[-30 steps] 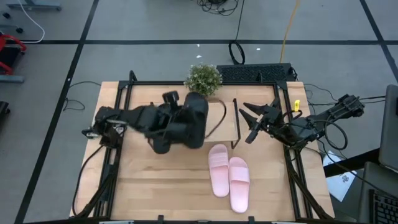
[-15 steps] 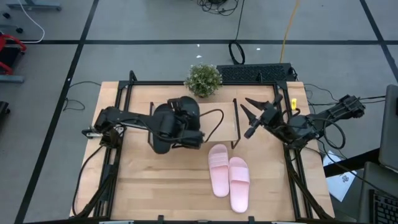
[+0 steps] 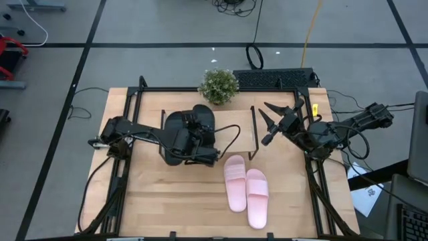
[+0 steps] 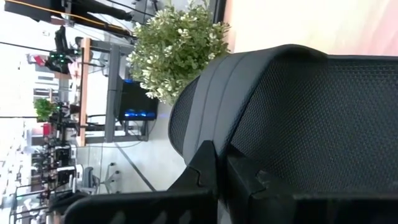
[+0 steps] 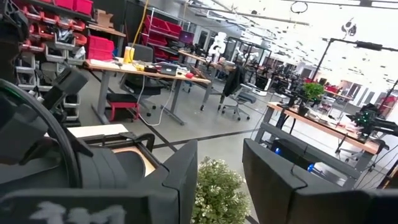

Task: Pick and place slides into the shelf
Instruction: Put the black slide on the shelf

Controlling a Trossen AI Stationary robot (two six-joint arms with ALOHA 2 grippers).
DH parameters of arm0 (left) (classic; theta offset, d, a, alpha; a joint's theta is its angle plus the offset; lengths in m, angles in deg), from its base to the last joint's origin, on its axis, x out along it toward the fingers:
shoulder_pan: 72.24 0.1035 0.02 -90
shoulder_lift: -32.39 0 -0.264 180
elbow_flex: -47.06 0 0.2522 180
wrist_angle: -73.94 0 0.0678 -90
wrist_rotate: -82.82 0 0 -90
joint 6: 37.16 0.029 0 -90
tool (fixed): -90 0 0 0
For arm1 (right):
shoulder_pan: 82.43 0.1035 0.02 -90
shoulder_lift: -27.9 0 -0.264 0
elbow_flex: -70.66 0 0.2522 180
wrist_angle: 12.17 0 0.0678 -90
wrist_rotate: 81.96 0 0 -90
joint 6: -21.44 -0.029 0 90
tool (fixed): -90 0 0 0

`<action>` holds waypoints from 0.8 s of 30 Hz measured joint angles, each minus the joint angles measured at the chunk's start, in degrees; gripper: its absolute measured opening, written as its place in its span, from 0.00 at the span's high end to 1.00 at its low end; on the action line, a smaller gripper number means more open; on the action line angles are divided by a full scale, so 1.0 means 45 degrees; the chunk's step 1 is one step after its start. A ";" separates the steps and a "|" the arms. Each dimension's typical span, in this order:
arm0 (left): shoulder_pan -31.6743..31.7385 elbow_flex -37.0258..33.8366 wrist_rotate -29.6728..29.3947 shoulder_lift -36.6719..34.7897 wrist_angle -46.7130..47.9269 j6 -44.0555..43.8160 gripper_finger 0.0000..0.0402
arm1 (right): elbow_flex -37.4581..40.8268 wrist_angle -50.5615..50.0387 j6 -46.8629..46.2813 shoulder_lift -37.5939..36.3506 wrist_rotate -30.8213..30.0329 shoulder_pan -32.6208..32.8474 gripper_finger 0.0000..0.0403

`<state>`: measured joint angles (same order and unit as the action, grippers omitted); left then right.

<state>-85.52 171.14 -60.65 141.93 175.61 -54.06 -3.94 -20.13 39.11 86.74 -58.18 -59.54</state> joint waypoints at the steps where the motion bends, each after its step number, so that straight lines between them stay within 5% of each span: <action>1: 0.0000 -0.0003 -0.0094 -0.0004 0.0003 -0.0033 1.00 | 0.0000 0.0000 0.0000 0.0002 0.0001 0.0000 0.71; 18: -0.0814 -0.0038 0.0209 -0.1415 -0.1283 -0.0429 1.00 | 0.0000 0.0005 -0.0074 0.0002 0.0006 0.0000 0.71; 24: -0.0976 -0.1374 0.0184 -0.1910 -0.2957 -0.0019 1.00 | 0.0000 0.0016 -0.0099 0.0000 0.0006 0.0000 0.71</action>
<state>-89.91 164.95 -59.82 133.33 162.31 -54.14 -3.94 -20.05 38.66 86.75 -58.15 -59.54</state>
